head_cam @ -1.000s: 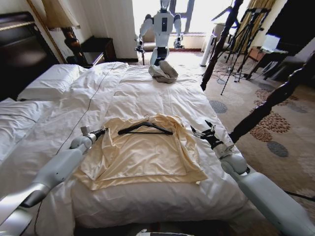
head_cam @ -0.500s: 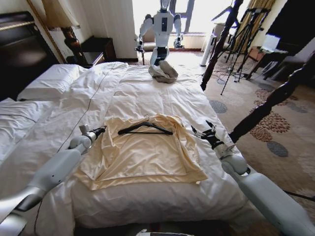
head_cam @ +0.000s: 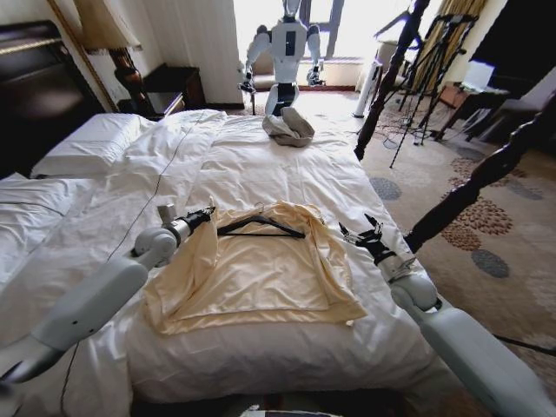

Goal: Pick up the clothes from the bed and hang them on the clothes hanger.

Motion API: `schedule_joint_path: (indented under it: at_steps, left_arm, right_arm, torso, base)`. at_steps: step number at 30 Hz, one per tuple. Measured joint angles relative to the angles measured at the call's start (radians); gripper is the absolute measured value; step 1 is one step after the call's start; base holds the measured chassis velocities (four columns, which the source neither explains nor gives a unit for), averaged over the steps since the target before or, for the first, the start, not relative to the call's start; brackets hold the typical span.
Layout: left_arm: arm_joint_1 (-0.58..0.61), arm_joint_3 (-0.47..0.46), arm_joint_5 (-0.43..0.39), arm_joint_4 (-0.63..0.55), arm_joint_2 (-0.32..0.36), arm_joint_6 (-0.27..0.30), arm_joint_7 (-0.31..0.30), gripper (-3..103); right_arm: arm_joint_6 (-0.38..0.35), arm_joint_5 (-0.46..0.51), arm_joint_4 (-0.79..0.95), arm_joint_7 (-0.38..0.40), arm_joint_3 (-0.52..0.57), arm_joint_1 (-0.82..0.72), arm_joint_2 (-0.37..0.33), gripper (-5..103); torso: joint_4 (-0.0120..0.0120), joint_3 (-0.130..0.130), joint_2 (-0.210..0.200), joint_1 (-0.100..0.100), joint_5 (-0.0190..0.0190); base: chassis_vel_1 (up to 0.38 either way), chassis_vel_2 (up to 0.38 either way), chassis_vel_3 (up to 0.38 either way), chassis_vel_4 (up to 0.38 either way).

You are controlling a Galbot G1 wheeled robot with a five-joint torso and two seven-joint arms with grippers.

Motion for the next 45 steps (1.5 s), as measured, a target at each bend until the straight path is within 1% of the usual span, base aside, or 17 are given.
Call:
schedule_joint_path:
  at_steps: [1, 5, 10, 19, 22, 23, 27, 29, 31, 34, 35, 37, 39, 40, 41, 42, 45]
  left_arm:
    - [0.000, 0.000, 0.000, 0.000, 0.000, 0.000, 0.000, 0]
    - [-0.047, 0.158, -0.015, -0.090, -0.023, 0.014, -0.058, 0]
    - [-0.078, 0.262, -0.006, -0.084, -0.064, 0.015, -0.096, 0]
    - [-0.096, 0.318, 0.054, 0.053, -0.149, 0.003, -0.120, 0]
    - [-0.132, 0.321, 0.065, 0.161, -0.225, -0.007, -0.156, 0]
    - [-0.132, 0.321, 0.065, 0.161, -0.225, -0.007, -0.156, 0]
    - [-0.175, 0.320, 0.058, 0.245, -0.311, -0.012, -0.242, 0]
    - [-0.170, 0.319, 0.039, 0.223, -0.312, 0.005, -0.282, -3]
    - [-0.161, 0.317, 0.029, 0.200, -0.302, 0.015, -0.292, 1]
    - [-0.087, 0.278, -0.010, 0.070, -0.231, 0.045, -0.305, 17]
    - [-0.087, 0.278, -0.010, 0.070, -0.231, 0.045, -0.305, 17]
    - [-0.029, 0.179, -0.088, -0.004, -0.205, 0.019, -0.296, 28]
    - [-0.015, 0.142, -0.119, -0.021, -0.200, 0.014, -0.295, 28]
    - [0.021, 0.051, -0.190, -0.062, -0.185, 0.007, -0.292, 38]
    - [0.054, -0.006, -0.226, -0.091, -0.166, 0.003, -0.283, 38]
    - [0.054, -0.006, -0.226, -0.091, -0.166, 0.003, -0.283, 38]
    - [0.156, -0.132, -0.253, -0.151, -0.086, 0.002, -0.247, 55]
  right_arm:
    - [0.000, 0.000, 0.000, 0.000, 0.000, 0.000, 0.000, 100]
    - [0.011, 0.000, -0.005, -0.006, 0.024, -0.025, -0.004, 100]
    - [0.013, -0.001, -0.002, -0.006, 0.034, -0.034, -0.004, 100]
    - [0.019, -0.001, 0.000, -0.005, 0.044, -0.047, -0.006, 100]
    - [0.019, -0.001, -0.001, -0.004, 0.044, -0.049, -0.006, 100]
    - [0.019, -0.001, -0.001, -0.004, 0.044, -0.049, -0.006, 100]
    - [0.019, -0.002, -0.003, -0.003, 0.044, -0.048, -0.006, 100]
    - [0.019, 0.000, -0.009, -0.003, 0.042, -0.041, -0.008, 100]
    - [0.019, 0.001, -0.013, -0.003, 0.041, -0.037, -0.009, 100]
    - [0.018, 0.005, -0.030, -0.005, 0.037, -0.019, -0.011, 100]
    - [0.018, 0.005, -0.030, -0.005, 0.037, -0.019, -0.011, 100]
    - [0.017, 0.006, -0.039, -0.006, 0.031, -0.010, -0.005, 100]
    - [0.017, 0.006, -0.040, -0.006, 0.030, -0.009, -0.003, 100]
    - [0.017, 0.006, -0.042, -0.008, 0.027, -0.007, -0.001, 100]
    - [0.017, 0.006, -0.045, -0.011, 0.027, -0.006, -0.001, 100]
    - [0.017, 0.006, -0.045, -0.011, 0.027, -0.006, -0.001, 100]
    - [0.017, 0.007, -0.062, -0.021, 0.023, 0.002, 0.003, 100]
  torso:
    - [0.0000, 0.000, 0.000, 0.000, 0.0000]
    - [0.0002, 0.000, 0.000, 0.000, -0.0001]
    - [0.0001, 0.000, 0.000, 0.000, -0.0001]
    - [0.0004, 0.000, 0.000, 0.000, -0.0003]
    - [0.0004, 0.000, 0.000, 0.000, -0.0002]
    - [0.0004, 0.000, 0.000, 0.000, -0.0002]
    - [-0.0002, 0.000, 0.000, 0.000, -0.0002]
    - [-0.0004, 0.000, 0.000, 0.000, -0.0002]
    - [-0.0004, 0.000, 0.000, 0.000, 0.0000]
    - [0.0009, 0.000, 0.000, 0.000, -0.0005]
    - [0.0009, 0.000, 0.000, 0.000, -0.0005]
    - [0.0006, 0.000, 0.000, 0.000, -0.0011]
    - [0.0006, 0.000, 0.000, 0.000, -0.0007]
    - [0.0006, 0.000, 0.000, 0.000, 0.0001]
    - [0.0000, 0.000, 0.000, 0.000, 0.0000]
    - [0.0000, 0.000, 0.000, 0.000, 0.0000]
    - [0.0000, 0.000, 0.000, 0.000, 0.0001]
  base:
    - [0.000, 0.000, 0.000, 0.000]
    - [0.000, 0.000, 0.000, 0.000]
    - [0.000, 0.000, 0.000, 0.000]
    - [0.000, 0.000, 0.000, 0.000]
    - [0.000, 0.000, 0.000, 0.000]
    - [0.000, 0.000, 0.000, 0.000]
    - [0.000, 0.000, 0.000, 0.000]
    - [0.000, 0.000, 0.000, 0.000]
    - [0.000, 0.000, 0.000, 0.000]
    - [0.000, 0.000, 0.000, 0.000]
    - [0.000, 0.000, 0.000, 0.000]
    - [0.000, 0.000, 0.000, 0.000]
    - [0.000, 0.000, 0.000, 0.000]
    - [0.000, 0.000, 0.000, 0.000]
    - [0.000, 0.000, 0.000, 0.000]
    - [0.000, 0.000, 0.000, 0.000]
    - [0.000, 0.000, 0.000, 0.000]
